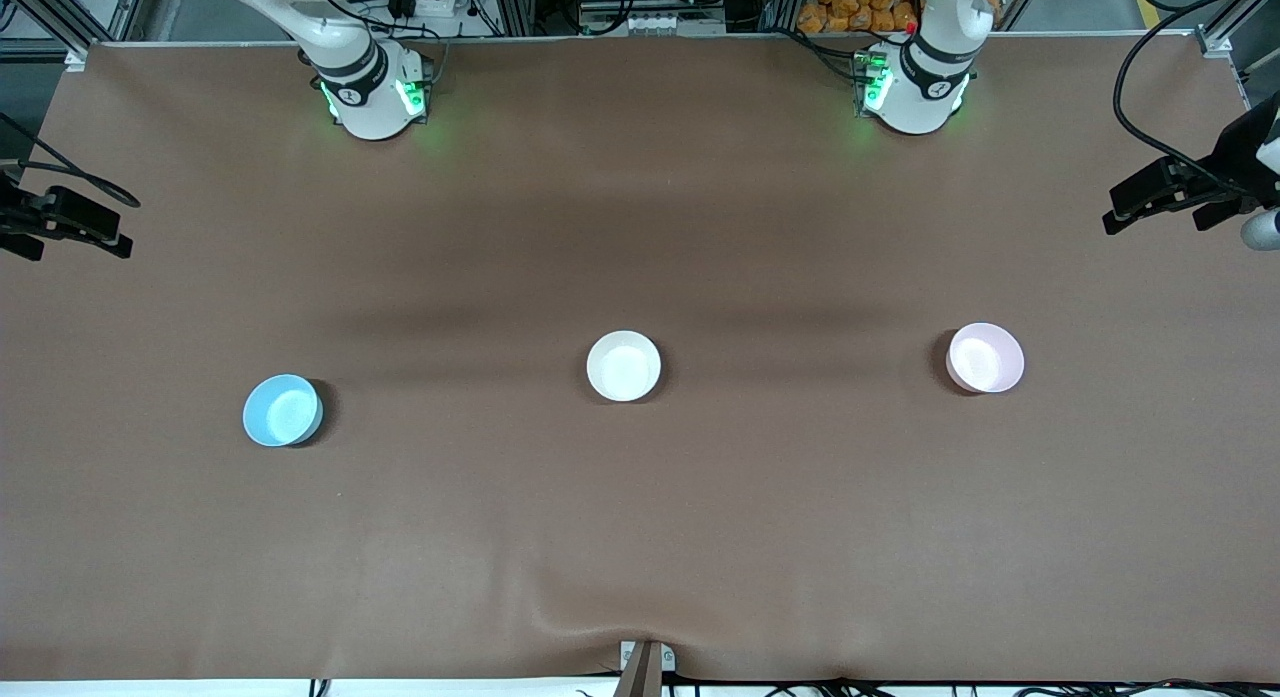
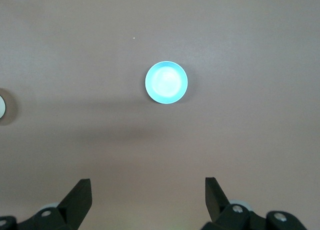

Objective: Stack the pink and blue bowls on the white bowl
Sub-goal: 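Reach the left gripper to the pink bowl while the right gripper reaches the blue bowl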

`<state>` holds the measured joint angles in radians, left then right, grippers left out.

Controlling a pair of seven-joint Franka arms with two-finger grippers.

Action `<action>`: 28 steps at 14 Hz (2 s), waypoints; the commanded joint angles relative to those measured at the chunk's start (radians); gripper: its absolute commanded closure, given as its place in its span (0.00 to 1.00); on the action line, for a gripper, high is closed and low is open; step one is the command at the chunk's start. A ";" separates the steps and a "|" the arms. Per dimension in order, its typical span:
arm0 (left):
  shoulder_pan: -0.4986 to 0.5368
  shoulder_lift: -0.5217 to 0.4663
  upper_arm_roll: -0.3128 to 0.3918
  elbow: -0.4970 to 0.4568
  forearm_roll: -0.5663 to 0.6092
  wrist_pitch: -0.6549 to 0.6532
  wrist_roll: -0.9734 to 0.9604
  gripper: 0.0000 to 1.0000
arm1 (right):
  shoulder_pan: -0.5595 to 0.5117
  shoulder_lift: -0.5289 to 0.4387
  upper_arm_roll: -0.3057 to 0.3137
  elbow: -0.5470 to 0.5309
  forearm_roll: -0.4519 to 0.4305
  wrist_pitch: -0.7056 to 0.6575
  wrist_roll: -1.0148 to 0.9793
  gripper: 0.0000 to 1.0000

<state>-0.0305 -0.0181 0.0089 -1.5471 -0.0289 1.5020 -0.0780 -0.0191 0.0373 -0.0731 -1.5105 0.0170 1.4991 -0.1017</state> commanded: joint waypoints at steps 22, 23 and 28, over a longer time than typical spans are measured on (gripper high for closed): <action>0.075 0.165 0.003 -0.471 0.038 0.582 0.144 0.00 | -0.019 0.121 -0.002 0.021 0.003 0.041 0.000 0.00; 0.075 0.174 0.005 -0.482 0.038 0.609 0.164 0.00 | -0.016 0.134 -0.002 0.021 0.001 0.043 0.000 0.00; 0.142 0.269 0.002 -0.599 0.041 0.855 0.280 0.00 | -0.005 0.289 0.001 0.026 0.001 0.038 -0.001 0.00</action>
<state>0.0882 0.2275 0.0169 -2.1082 -0.0098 2.2735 0.1640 -0.0277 0.2372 -0.0743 -1.5132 0.0171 1.5462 -0.1016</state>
